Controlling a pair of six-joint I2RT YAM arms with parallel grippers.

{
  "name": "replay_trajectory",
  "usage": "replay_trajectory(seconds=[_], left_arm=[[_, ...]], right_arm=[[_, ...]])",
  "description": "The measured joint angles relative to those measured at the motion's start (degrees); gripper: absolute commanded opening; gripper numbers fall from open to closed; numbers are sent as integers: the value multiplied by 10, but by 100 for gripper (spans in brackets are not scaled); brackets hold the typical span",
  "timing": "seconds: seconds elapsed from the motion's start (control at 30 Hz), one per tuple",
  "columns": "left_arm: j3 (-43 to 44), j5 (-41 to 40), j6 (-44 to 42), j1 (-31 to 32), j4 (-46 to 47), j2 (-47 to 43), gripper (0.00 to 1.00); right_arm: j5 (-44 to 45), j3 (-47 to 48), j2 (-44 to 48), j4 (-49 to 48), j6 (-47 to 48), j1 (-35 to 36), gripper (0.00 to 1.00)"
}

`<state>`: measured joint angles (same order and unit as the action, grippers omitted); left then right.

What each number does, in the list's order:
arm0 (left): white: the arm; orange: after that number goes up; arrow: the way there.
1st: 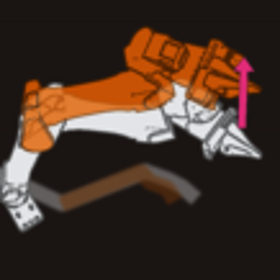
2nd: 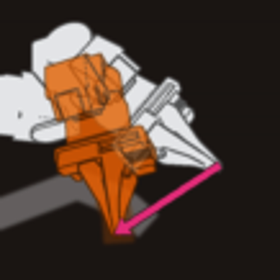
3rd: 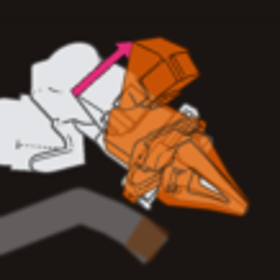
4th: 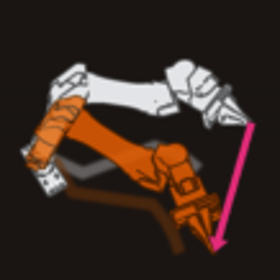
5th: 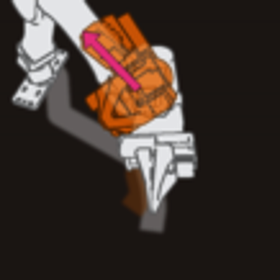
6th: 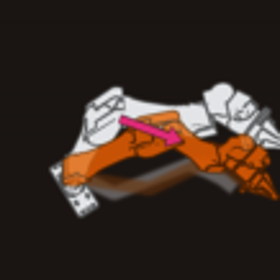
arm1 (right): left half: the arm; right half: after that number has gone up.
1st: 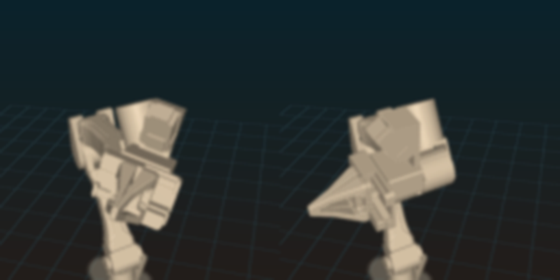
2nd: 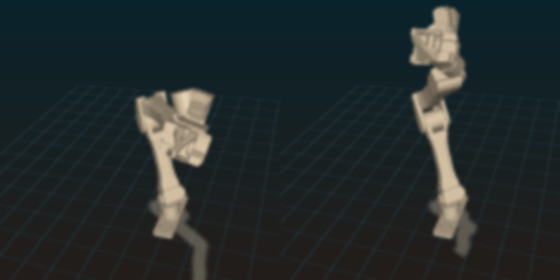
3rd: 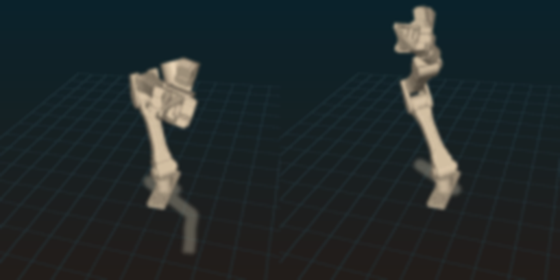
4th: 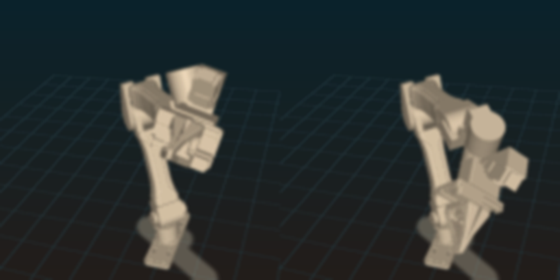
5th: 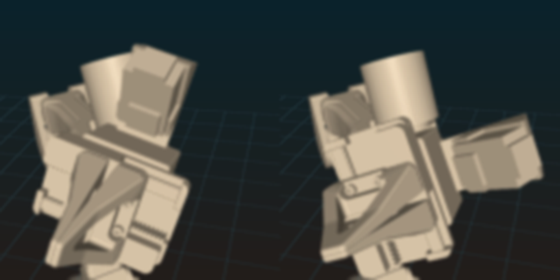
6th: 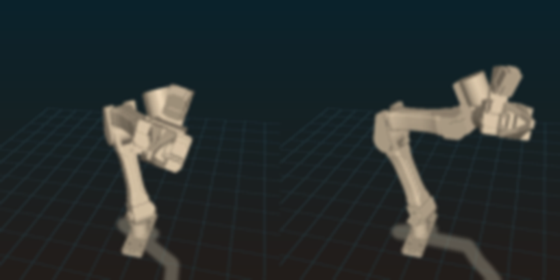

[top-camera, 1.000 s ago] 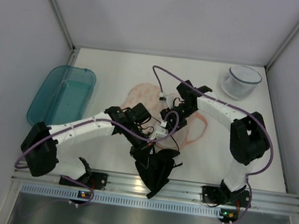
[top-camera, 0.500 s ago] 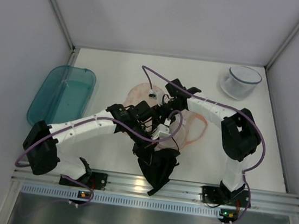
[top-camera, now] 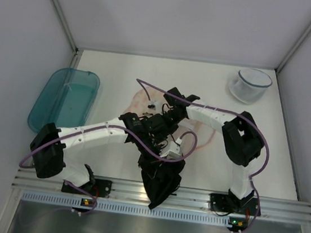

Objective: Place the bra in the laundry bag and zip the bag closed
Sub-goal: Place the bra in the laundry bag.

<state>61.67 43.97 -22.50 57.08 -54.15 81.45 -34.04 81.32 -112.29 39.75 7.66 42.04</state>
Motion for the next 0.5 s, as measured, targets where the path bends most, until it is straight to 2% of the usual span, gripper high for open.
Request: replay_trajectory(seconds=[0.37,0.5], left_arm=[[17,-27,-8,21,-1,42,0],[17,-29,-10,22,-1,45,0]], right_arm=[[42,-3,0,-10,24,42,74],[59,-3,0,-18,28,44,70]])
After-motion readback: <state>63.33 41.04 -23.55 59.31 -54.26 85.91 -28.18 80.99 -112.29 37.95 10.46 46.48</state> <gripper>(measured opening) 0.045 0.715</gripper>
